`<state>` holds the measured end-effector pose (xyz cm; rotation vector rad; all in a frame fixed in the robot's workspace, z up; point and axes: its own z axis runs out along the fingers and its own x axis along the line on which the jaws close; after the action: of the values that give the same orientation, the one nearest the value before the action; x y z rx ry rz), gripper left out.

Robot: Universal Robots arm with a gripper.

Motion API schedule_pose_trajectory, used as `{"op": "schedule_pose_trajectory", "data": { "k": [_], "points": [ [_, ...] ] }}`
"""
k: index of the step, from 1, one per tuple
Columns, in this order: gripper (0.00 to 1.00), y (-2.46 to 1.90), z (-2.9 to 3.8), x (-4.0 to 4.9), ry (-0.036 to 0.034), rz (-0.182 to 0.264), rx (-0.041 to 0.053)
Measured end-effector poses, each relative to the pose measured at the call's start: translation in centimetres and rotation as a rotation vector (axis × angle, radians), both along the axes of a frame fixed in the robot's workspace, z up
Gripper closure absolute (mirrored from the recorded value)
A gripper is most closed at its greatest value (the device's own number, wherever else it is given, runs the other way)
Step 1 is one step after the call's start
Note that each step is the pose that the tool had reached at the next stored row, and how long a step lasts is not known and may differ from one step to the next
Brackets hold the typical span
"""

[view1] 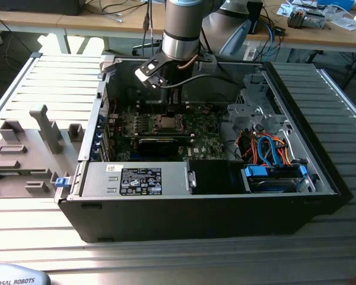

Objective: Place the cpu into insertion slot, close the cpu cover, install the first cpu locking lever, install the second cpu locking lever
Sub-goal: 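Close the cpu cover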

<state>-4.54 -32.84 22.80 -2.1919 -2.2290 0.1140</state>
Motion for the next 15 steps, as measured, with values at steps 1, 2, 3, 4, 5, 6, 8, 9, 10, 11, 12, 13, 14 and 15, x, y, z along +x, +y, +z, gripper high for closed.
{"op": "schedule_pose_trajectory", "data": {
  "k": [1,2,3,4,5,6,8,9,10,11,12,13,14,15],
  "points": [
    [0.89,0.00,-0.02,0.00,-0.0001,0.000,0.0000],
    [0.89,0.00,-0.06,-0.02,-0.0001,0.000,0.0002],
    [0.89,0.00,-0.08,-0.04,0.0000,0.000,0.0000],
    [0.89,0.00,-0.13,-0.08,0.0000,0.000,0.0000],
    [0.89,0.00,-0.18,-0.17,0.0000,0.000,0.0000],
    [0.89,0.00,-0.27,-0.30,-0.0001,0.000,0.0001],
    [0.89,0.00,-0.45,-0.47,0.0000,0.000,0.0000],
    [0.89,0.00,-0.55,-0.56,-0.0001,0.000,0.0000],
    [0.89,0.00,-0.65,-0.66,-0.0001,0.000,0.0000],
    [0.89,0.00,-0.79,-0.82,0.0000,0.000,-0.0001],
    [0.89,0.00,-0.89,-0.95,0.0000,0.000,0.0000],
    [0.89,0.00,-1.01,-1.11,-0.0001,0.000,0.0000],
    [0.89,0.00,-1.11,-1.27,-0.0001,0.000,0.0000],
    [0.89,0.00,-1.26,-1.53,-0.0001,0.000,0.0001]
  ]
}}
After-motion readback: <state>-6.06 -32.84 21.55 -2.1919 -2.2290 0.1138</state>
